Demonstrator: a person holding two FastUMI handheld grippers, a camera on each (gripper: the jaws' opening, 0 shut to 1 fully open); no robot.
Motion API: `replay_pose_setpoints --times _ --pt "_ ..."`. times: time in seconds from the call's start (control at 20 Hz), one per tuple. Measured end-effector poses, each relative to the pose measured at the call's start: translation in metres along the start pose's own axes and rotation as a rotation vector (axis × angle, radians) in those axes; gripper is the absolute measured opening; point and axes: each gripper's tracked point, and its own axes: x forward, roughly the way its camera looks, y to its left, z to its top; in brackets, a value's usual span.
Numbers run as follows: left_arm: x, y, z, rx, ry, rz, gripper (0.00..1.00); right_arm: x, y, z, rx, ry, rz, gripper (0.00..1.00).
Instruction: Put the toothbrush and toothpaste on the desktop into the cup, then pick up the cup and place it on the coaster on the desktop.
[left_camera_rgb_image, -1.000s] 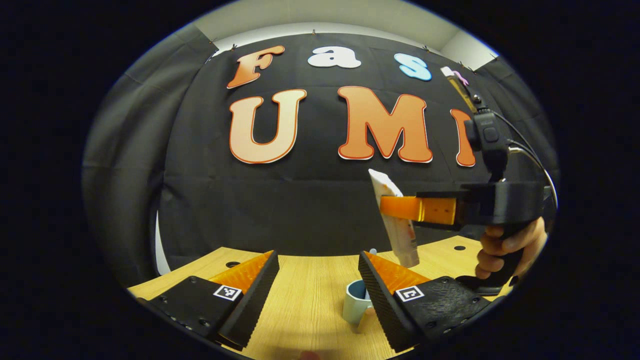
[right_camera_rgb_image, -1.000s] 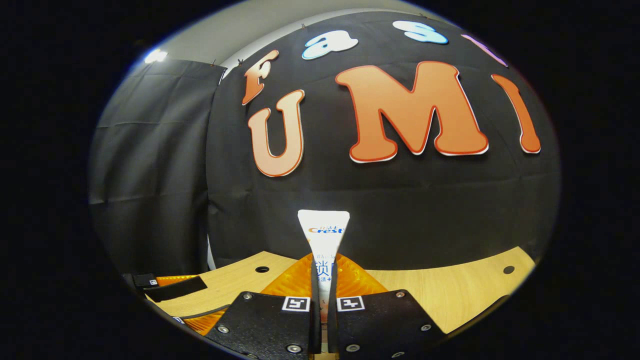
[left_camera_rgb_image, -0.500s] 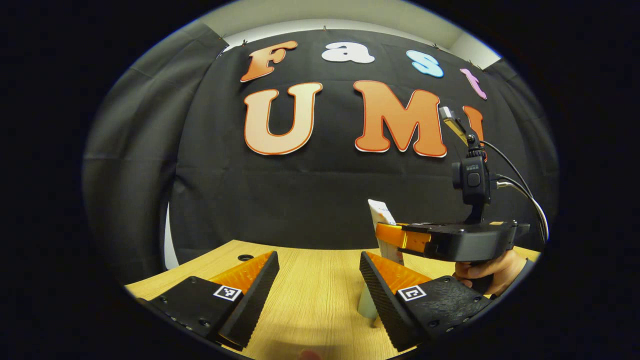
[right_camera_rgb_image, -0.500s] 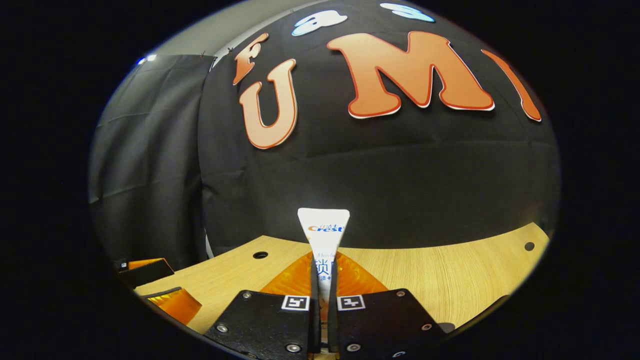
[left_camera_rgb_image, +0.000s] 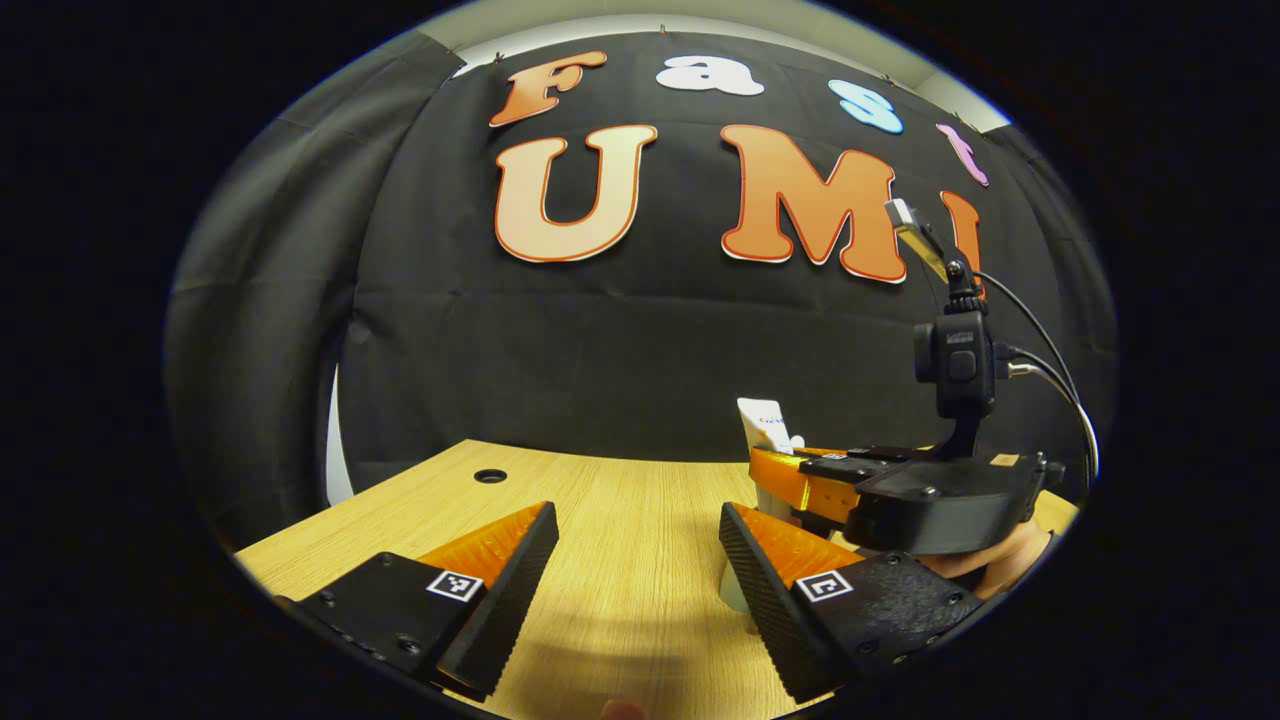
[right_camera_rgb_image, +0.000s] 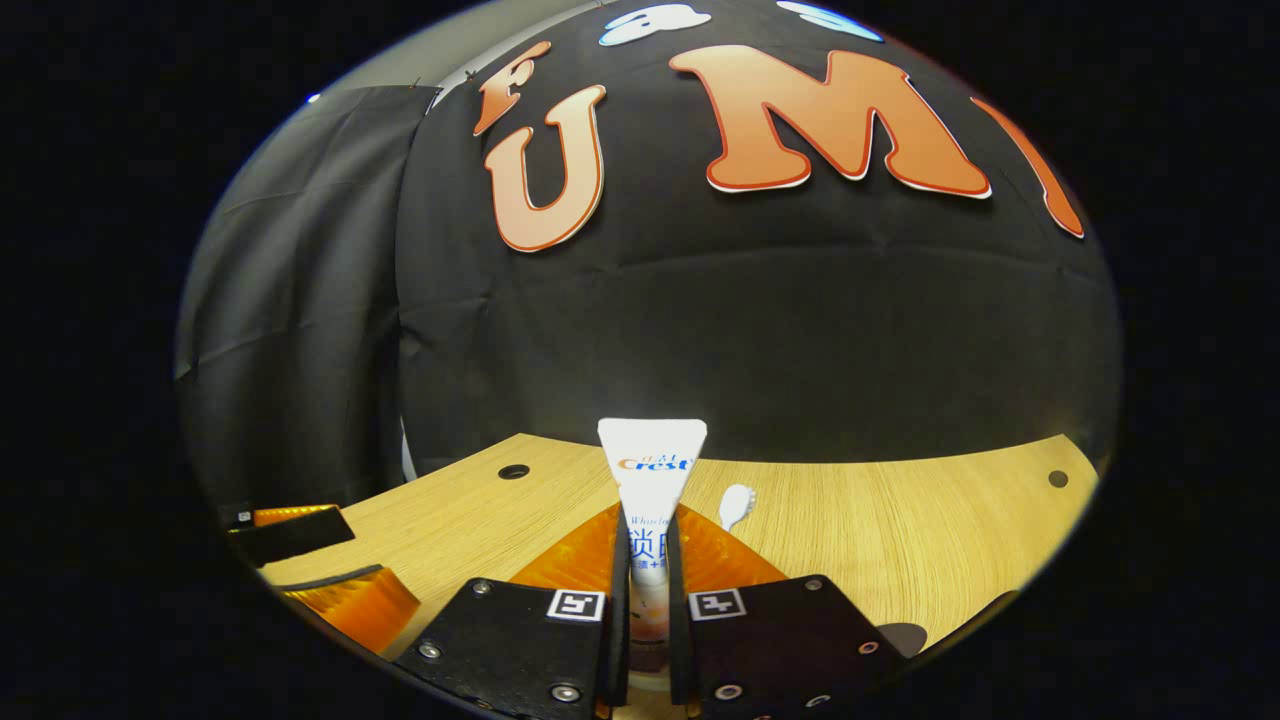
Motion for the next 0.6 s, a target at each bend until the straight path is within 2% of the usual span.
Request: replay_pose_setpoints --times 0.25,0.4,0.6 --pt "-0.003 -0.015 -0.001 0.004 0.034 -0.031 0.97 -0.028 -0.014 0.009 0.011 0.015 -0.015 0.23" --pt "-0.001 -0.031 0.000 0.011 0.066 -0.061 0.97 -0.040 -0.025 0.016 -0.005 0.034 -0.036 0.32" --pt "0.002 -0.046 -0.004 0.032 0.122 -0.088 0.97 -0.065 -0.034 0.047 -0.004 -0.011 -0.039 0.43"
